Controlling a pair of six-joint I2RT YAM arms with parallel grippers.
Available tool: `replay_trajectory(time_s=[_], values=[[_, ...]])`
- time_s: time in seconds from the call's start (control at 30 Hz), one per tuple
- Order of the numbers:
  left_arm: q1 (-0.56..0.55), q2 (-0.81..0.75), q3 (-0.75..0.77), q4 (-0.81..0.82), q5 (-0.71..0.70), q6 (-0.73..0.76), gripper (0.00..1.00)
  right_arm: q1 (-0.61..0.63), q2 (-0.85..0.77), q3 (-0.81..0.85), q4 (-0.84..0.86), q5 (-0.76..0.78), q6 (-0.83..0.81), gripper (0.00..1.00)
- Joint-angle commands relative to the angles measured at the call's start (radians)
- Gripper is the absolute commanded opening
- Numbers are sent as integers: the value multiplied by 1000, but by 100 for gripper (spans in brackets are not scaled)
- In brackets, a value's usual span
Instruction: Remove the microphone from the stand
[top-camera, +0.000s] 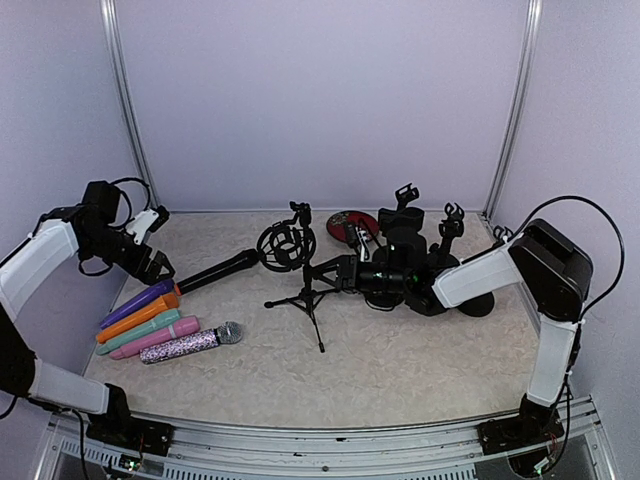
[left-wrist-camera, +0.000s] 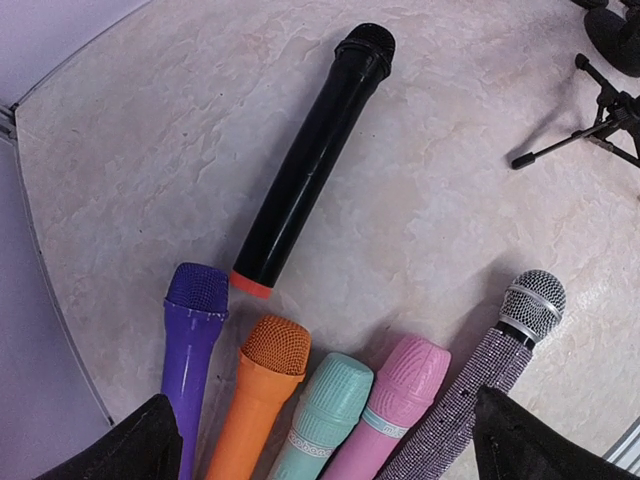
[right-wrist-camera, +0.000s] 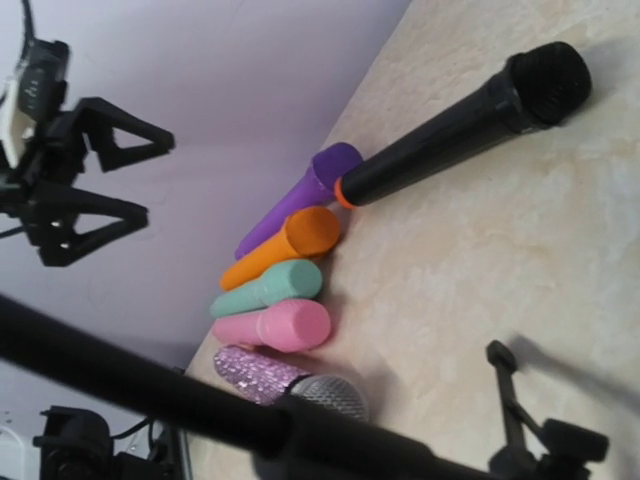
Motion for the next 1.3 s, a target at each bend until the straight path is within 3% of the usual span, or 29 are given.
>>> replay_trajectory(time_s=[0.0, 0.5, 1.27], values=[[6, 2, -31, 56, 17, -43, 99, -7, 11, -1, 69, -31, 19, 32], [6, 22, -25, 54, 90, -82, 98, -5, -27, -71, 83, 7, -15, 0], [5, 17, -21, 33, 64, -109, 99, 89, -137, -70, -200, 391, -476, 0]])
